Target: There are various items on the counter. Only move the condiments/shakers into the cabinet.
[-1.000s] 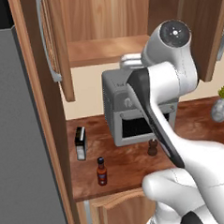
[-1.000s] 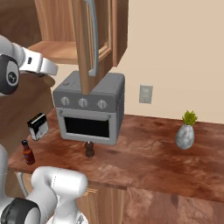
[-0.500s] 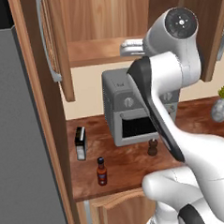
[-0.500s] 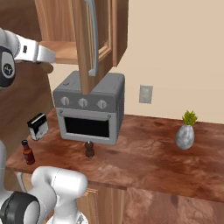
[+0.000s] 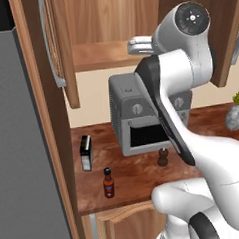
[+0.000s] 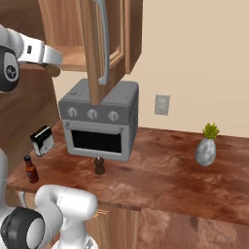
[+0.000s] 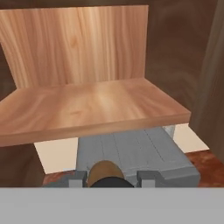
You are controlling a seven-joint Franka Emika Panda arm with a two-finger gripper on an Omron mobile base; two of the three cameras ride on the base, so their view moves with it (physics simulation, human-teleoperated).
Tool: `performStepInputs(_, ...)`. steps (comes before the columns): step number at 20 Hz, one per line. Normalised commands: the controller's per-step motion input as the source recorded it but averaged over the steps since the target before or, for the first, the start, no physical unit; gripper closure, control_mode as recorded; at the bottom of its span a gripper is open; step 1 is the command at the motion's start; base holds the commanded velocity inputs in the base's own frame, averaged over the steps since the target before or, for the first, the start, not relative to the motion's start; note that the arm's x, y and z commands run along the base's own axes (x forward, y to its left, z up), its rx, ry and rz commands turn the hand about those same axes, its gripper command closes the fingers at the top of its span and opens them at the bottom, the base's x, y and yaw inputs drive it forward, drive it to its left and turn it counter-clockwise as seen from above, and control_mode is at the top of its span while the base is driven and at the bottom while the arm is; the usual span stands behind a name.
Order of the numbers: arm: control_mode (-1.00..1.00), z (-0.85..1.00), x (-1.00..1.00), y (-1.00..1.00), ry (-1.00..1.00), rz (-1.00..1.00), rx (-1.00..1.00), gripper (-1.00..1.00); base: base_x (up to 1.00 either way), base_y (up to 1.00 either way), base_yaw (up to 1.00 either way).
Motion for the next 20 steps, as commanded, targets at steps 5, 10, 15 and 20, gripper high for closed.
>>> performStepInputs(5, -1.0, 0.11, 0.11, 0.0, 0.0, 0.0, 0.0, 1.0, 0.0, 0.0, 0.0)
performStepInputs(10, -1.0, 0.0, 0.28, 0.0, 0.0, 0.0, -0.01, 1.0, 0.0, 0.0, 0.0)
performStepInputs(15, -1.0, 0.0, 0.35, 0.0, 0.0, 0.0, -0.03, 1.0, 0.0, 0.0, 0.0)
performStepInputs(20, -1.0, 0.0, 0.36, 0.0, -0.01, 0.0, -0.04, 1.0, 0.0, 0.0, 0.0)
